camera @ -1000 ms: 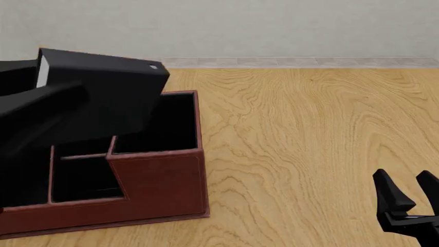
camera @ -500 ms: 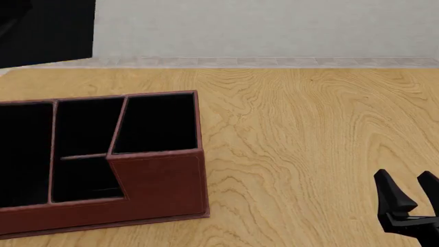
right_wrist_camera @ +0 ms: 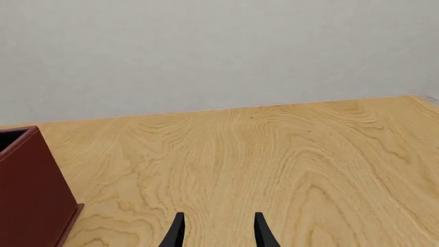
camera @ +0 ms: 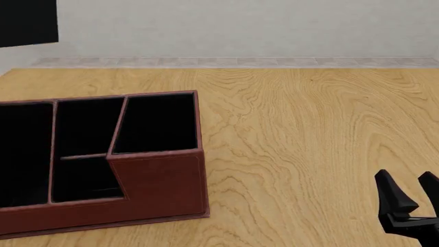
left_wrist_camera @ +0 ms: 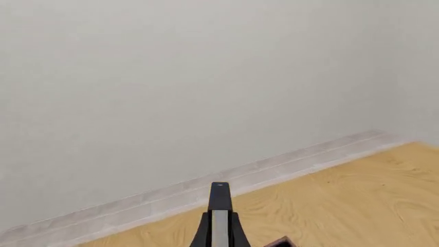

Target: Pick up the book and place it in the left compartment of the caddy.

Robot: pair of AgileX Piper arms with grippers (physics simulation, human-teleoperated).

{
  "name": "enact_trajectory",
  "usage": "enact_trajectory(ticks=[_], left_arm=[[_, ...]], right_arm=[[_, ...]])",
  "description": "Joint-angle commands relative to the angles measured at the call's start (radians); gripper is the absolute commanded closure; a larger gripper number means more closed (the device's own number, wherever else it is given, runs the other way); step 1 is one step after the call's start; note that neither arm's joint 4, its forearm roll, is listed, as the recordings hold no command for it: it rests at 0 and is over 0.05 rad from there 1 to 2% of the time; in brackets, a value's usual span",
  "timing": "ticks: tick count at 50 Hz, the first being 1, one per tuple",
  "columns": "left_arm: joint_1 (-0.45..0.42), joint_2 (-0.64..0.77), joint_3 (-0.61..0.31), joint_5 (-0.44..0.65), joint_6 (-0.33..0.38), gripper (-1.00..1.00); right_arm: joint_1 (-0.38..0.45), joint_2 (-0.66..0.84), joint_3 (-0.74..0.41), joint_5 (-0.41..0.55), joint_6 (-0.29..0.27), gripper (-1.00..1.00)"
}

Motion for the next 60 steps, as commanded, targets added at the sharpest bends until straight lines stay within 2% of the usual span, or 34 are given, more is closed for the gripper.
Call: enact_trajectory(ticks=[1, 9, 21, 24, 27, 34, 41, 42, 49, 60], left_arm=[[0.096, 0.049, -0.059, 0.048, -0.003, 1.00], [0.202, 0.146, -0.120, 0.118, -0.003, 1.00], [0.228, 0.177, -0.173, 0.195, -0.023, 1.00], [0.281, 0.213, -0.198, 0.222, -0.034, 1.00], [0.282, 0.221, -0.211, 0.239, -0.043, 1.00], [0.344, 0.250, -0.248, 0.264, -0.064, 1.00], [0.350, 0.249, -0.248, 0.284, -0.051, 1.00], [0.377, 0.251, -0.245, 0.278, -0.042, 1.00], [0.370, 0.261, -0.252, 0.328, -0.075, 1.00], [0.393, 0.283, -0.241, 0.374, -0.060, 1.00]], right_arm=[[-0.001, -0.006, 0.000, 0.005, 0.003, -1.00], [-0.002, -0.011, 0.000, 0.009, 0.004, -1.00], [-0.001, -0.006, 0.000, 0.004, 0.005, -1.00], [0.000, -0.007, 0.000, 0.005, 0.004, -1.00], [0.001, -0.002, 0.000, 0.002, 0.005, -1.00], [0.002, -0.014, 0.000, 0.013, 0.004, -1.00], [0.002, -0.011, 0.000, 0.013, 0.006, -1.00], [0.002, -0.011, 0.000, 0.013, 0.006, -1.00], [0.003, -0.001, 0.000, 0.004, 0.008, -1.00], [0.001, -0.013, 0.000, 0.013, 0.007, -1.00]])
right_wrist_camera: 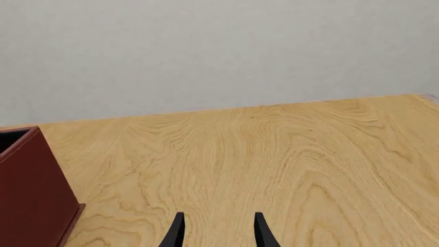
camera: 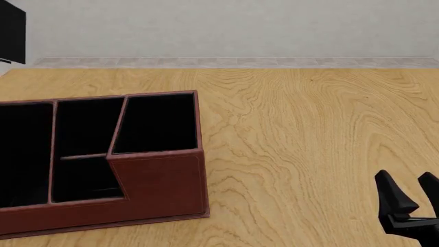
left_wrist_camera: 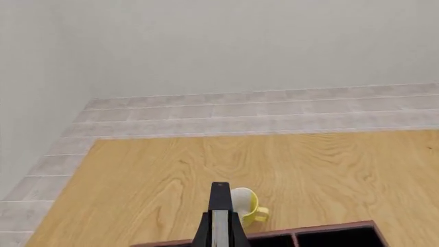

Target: Pick up the book and place it in the left compartment of the caddy.

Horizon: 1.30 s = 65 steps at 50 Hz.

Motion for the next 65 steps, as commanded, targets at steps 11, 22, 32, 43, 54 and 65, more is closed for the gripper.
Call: enact_trajectory(ticks=[11, 22, 32, 43, 54, 65], left_arm=[[0.064, 0.016, 0.007, 0.082, 0.091, 1.00], [0.106, 0.012, 0.024, 0.092, 0.160, 1.00], [0.119, 0.007, 0.043, 0.101, 0.175, 1.00], [0.139, -0.012, 0.055, 0.131, 0.163, 1.00], [0.164, -0.033, 0.104, 0.168, 0.151, 1.00], [0.176, -0.055, 0.137, 0.207, 0.138, 1.00]], right_arm=[[-0.003, -0.015, 0.000, 0.011, 0.005, -1.00], [-0.003, -0.011, -0.001, 0.006, 0.012, -1.00], [0.001, -0.022, 0.000, 0.017, 0.008, -1.00], [0.001, -0.024, 0.000, 0.018, 0.013, -1.00], [0.003, -0.034, 0.000, 0.027, 0.014, -1.00], [0.007, -0.060, 0.000, 0.049, 0.017, -1.00]])
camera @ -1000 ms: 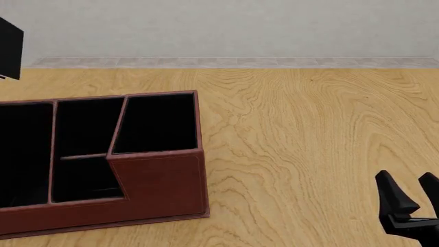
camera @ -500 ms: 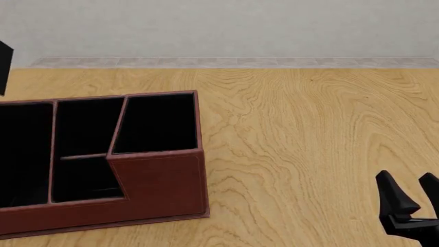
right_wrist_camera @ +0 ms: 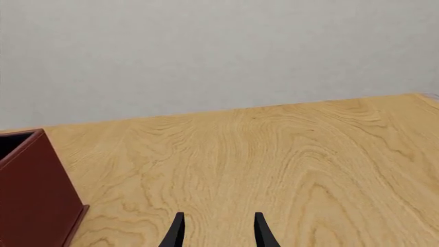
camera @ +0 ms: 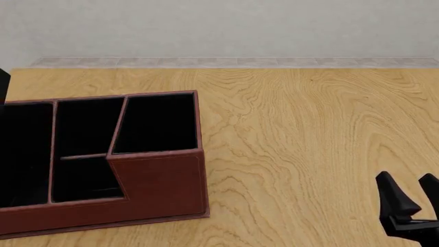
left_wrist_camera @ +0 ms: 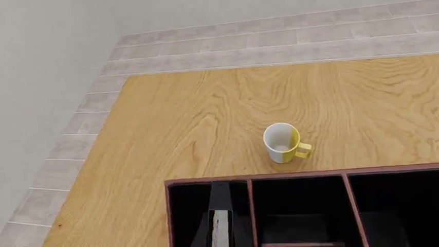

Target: Pick up the book and place it in the left compartment of the caddy.

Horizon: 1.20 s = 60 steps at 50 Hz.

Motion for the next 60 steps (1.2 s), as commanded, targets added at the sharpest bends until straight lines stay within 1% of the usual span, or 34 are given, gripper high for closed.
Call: enact_trajectory(ticks=[1, 8, 13, 21, 32, 35, 38, 48, 49, 50, 55, 60], left_arm=[[0.017, -0.025, 0.025, 0.038, 0.001, 1.00], [0.030, -0.045, 0.041, 0.070, 0.014, 1.00], [0.028, -0.046, 0.050, 0.087, 0.008, 1.00], [0.026, -0.047, 0.112, 0.084, 0.037, 1.00], [0.020, -0.056, 0.117, 0.113, 0.026, 1.00], [0.031, -0.058, 0.125, 0.109, 0.028, 1.00], [0.027, -0.056, 0.148, 0.116, 0.009, 1.00], [0.047, -0.057, 0.183, 0.105, 0.003, 1.00], [0.046, -0.049, 0.187, 0.108, -0.008, 1.00], [0.054, -0.056, 0.193, 0.100, 0.004, 1.00], [0.069, -0.050, 0.226, 0.079, 0.007, 1.00], [0.073, -0.034, 0.240, 0.066, -0.001, 1.00]], right_arm=[[0.002, -0.025, 0.000, 0.022, 0.002, -1.00], [0.004, -0.032, 0.000, 0.027, 0.001, -1.00], [0.004, -0.038, 0.000, 0.031, 0.001, -1.00], [0.003, -0.048, 0.000, 0.040, -0.001, -1.00], [0.004, -0.033, 0.000, 0.027, 0.001, -1.00], [0.005, -0.030, 0.000, 0.025, 0.000, -1.00], [0.006, -0.027, 0.000, 0.023, 0.001, -1.00], [0.007, -0.031, -0.001, 0.029, 0.002, -1.00], [0.007, -0.032, -0.001, 0.030, 0.002, -1.00], [0.007, -0.034, 0.000, 0.031, 0.003, -1.00], [0.007, -0.028, 0.000, 0.025, 0.004, -1.00], [0.006, -0.037, -0.001, 0.033, 0.005, -1.00]])
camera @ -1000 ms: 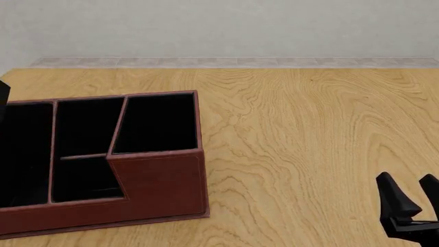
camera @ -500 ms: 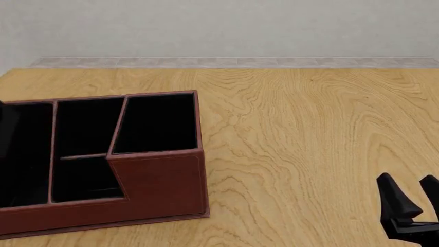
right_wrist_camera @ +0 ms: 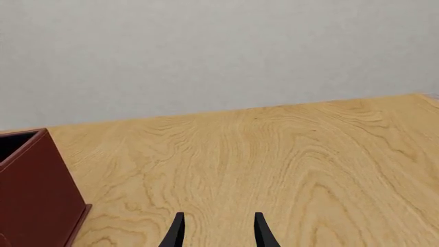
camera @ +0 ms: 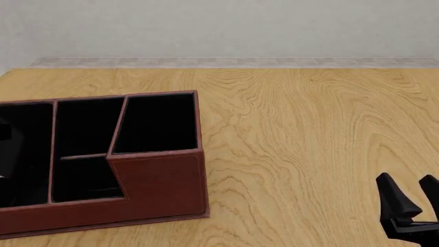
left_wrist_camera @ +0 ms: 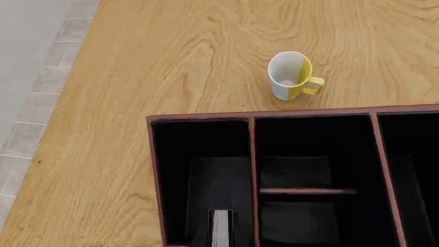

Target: Pick up the book and place it in the left compartment of the caddy.

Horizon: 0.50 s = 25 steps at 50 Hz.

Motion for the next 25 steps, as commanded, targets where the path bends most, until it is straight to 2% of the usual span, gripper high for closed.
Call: enact_trajectory(ticks=[1, 25], left_arm=[[0.018, 0.013, 0.034, -0.027, 0.005, 1.00], [0.054, 0.158, 0.014, -0.116, 0.016, 1.00]], right_arm=[[0.000, -0.006, 0.000, 0.006, 0.002, -1.00], [-0.002, 0.003, 0.000, -0.002, 0.000, -1.00]])
